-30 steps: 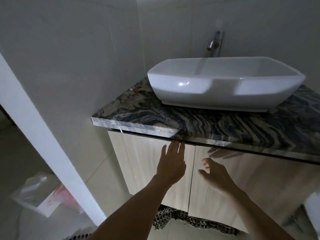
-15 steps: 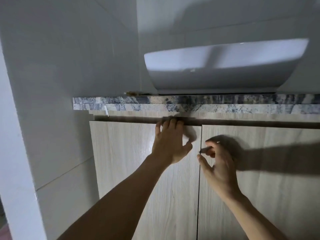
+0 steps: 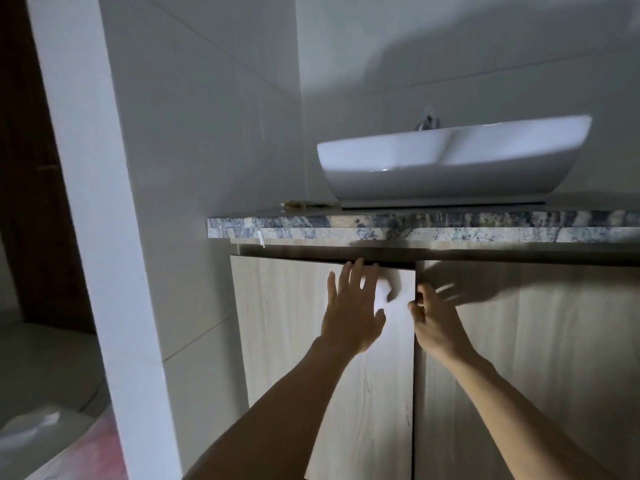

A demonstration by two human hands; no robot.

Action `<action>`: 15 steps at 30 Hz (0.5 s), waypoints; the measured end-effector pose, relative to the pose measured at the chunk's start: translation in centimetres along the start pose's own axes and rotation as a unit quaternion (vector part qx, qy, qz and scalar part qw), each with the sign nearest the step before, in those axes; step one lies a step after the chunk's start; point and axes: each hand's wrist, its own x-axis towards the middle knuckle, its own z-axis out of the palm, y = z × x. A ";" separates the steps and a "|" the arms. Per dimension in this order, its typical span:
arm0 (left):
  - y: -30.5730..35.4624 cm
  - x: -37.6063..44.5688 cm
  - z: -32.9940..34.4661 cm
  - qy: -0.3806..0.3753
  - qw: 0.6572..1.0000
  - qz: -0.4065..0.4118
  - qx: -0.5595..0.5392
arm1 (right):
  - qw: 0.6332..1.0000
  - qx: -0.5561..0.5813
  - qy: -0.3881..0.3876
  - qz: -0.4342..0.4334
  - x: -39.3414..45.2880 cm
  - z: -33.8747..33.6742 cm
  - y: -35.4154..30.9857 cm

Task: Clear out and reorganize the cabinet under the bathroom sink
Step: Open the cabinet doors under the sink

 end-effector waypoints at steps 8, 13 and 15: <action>0.0 -11.7 1.7 -0.073 0.980 -0.113 -0.149 | 0.984 0.148 -0.027 -0.100 -5.9 -2.2 -5.0; -2.3 -15.4 -1.6 -0.043 0.976 -0.148 -0.157 | 0.963 0.155 -0.065 -0.210 -9.6 -1.7 -9.3; -4.1 -16.9 -3.4 -0.046 0.975 -0.135 -0.172 | 0.949 0.165 -0.096 -0.250 -10.3 -1.0 -11.2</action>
